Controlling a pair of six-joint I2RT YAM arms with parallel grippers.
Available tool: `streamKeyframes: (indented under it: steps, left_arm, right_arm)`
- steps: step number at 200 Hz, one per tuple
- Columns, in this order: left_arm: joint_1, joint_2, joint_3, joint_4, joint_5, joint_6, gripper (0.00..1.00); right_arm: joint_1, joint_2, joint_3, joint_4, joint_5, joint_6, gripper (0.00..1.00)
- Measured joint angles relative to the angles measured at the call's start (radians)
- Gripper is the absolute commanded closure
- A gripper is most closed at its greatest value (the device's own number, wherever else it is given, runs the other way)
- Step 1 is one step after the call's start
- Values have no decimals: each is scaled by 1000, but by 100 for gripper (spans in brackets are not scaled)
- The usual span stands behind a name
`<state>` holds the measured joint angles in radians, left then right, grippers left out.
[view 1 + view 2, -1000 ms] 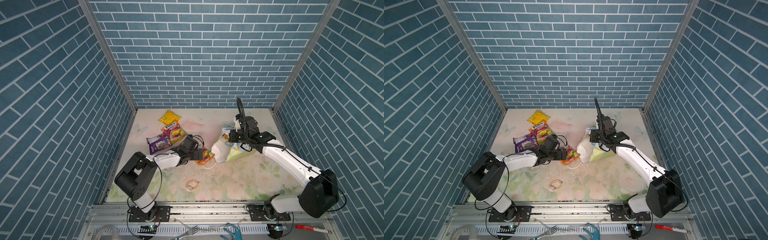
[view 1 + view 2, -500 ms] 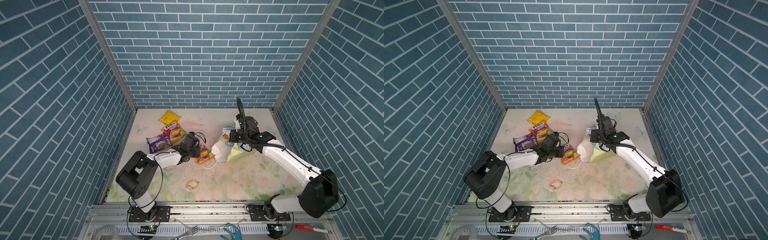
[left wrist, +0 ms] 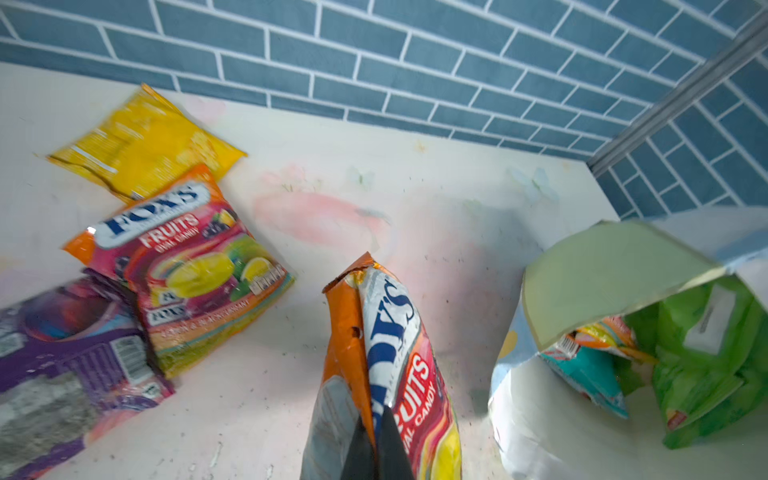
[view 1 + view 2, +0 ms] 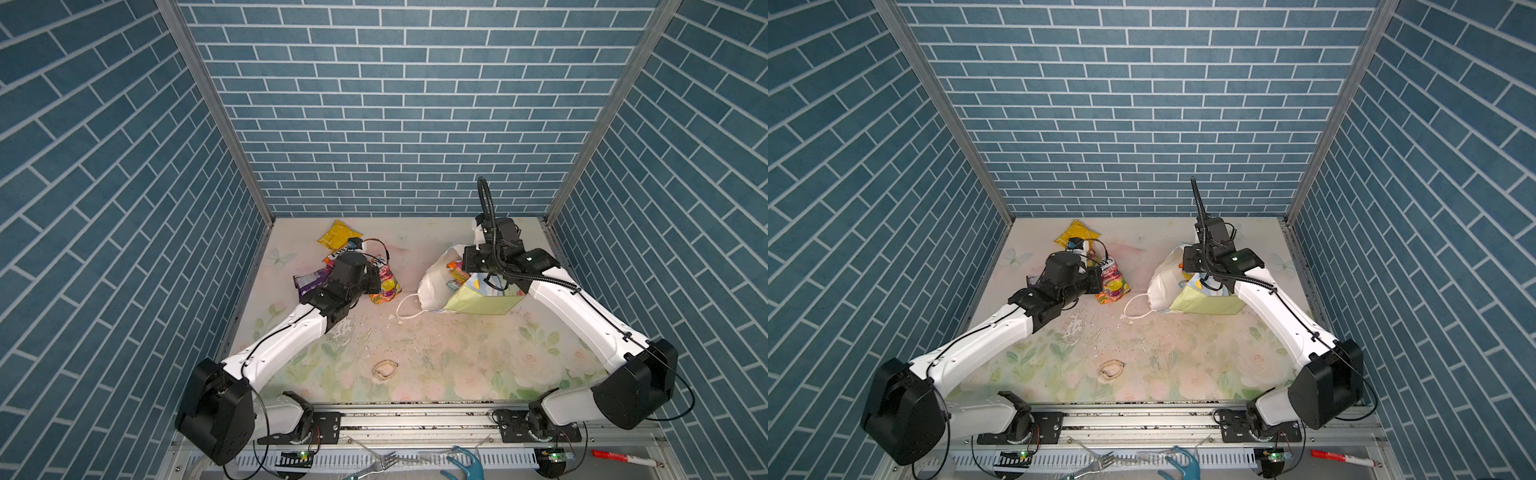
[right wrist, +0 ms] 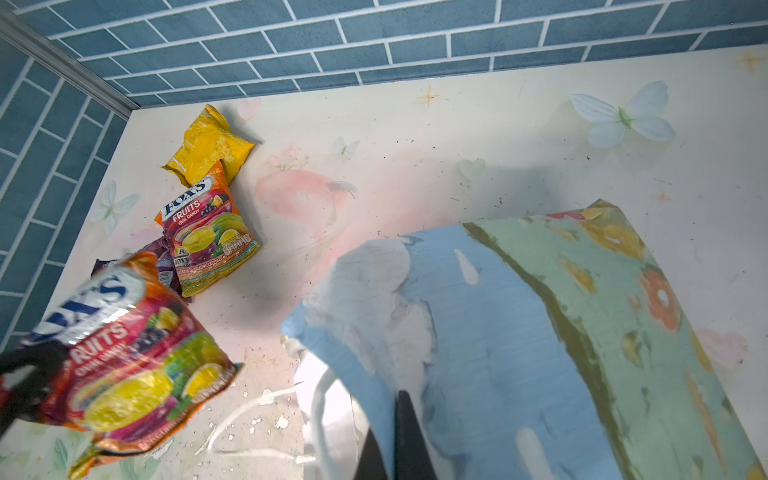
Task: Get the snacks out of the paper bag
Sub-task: 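Carry the Fox's bag beside the other snacks and release it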
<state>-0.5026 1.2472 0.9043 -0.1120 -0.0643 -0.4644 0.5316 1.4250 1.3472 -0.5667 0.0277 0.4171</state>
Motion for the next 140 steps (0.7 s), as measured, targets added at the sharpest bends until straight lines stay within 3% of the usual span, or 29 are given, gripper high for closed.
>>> streamKeyframes:
  steps: [48, 140]
  left_arm:
    - [164, -68, 8, -46, -3, 7, 100]
    - [324, 13, 27, -106, -27, 16, 100]
  right_arm:
    - [0, 0, 13, -10, -6, -6, 100]
    - [0, -91, -24, -11, -77, -2, 100]
